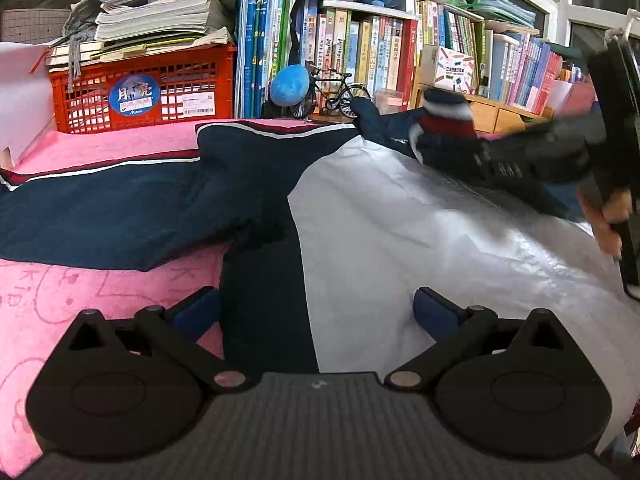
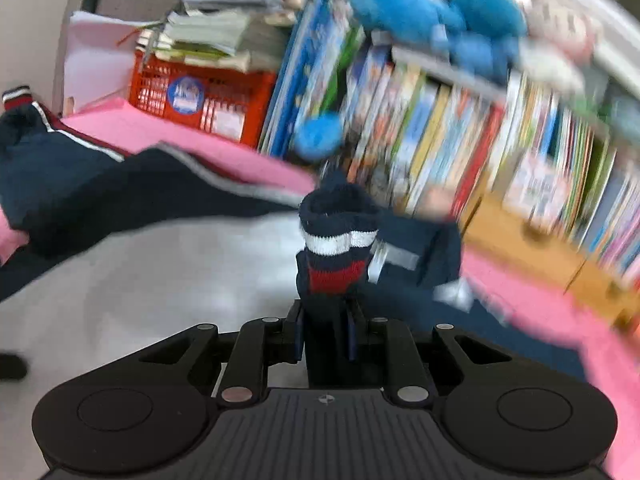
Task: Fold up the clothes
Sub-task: 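Carry the navy sleeve across the white body with the right tool and release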
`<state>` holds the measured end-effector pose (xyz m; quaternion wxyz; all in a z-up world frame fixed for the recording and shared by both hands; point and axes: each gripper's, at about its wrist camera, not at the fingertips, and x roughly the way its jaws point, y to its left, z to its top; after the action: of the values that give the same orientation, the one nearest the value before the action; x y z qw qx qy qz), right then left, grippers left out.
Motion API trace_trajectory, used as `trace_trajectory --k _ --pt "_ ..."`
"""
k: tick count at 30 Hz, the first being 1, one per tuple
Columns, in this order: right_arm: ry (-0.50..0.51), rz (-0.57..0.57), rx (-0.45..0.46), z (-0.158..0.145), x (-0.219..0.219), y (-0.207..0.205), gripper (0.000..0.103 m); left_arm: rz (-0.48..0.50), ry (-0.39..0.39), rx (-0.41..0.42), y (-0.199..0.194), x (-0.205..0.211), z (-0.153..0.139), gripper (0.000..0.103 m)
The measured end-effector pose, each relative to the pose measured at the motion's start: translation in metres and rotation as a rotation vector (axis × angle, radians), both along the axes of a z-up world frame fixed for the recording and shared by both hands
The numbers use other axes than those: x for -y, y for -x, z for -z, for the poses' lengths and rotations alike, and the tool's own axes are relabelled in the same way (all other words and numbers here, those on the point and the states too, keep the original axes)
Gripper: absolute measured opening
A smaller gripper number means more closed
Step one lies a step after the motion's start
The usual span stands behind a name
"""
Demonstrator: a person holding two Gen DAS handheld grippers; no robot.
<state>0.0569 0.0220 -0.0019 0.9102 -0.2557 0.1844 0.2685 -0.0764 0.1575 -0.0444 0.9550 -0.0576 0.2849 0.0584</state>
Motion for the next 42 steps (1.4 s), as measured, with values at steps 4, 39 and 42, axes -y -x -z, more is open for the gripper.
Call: trace_trajectory --k 4,39,42 --pt "0.085 -0.103 0.073 0.007 -0.048 0.017 0.021 -0.020 0.046 0.012 0.013 -0.012 -0.003 0.103" --pt "-0.304 0.221 -0.265 0.025 0.153 -0.013 0.103 -0.376 -0.087 -0.153 -0.136 -0.012 -0.010 0.103" --pt "-0.397 0.314 -0.376 0.032 0.182 -0.029 0.103 -0.383 -0.101 -0.150 -0.134 -0.008 -0.002 0.103"
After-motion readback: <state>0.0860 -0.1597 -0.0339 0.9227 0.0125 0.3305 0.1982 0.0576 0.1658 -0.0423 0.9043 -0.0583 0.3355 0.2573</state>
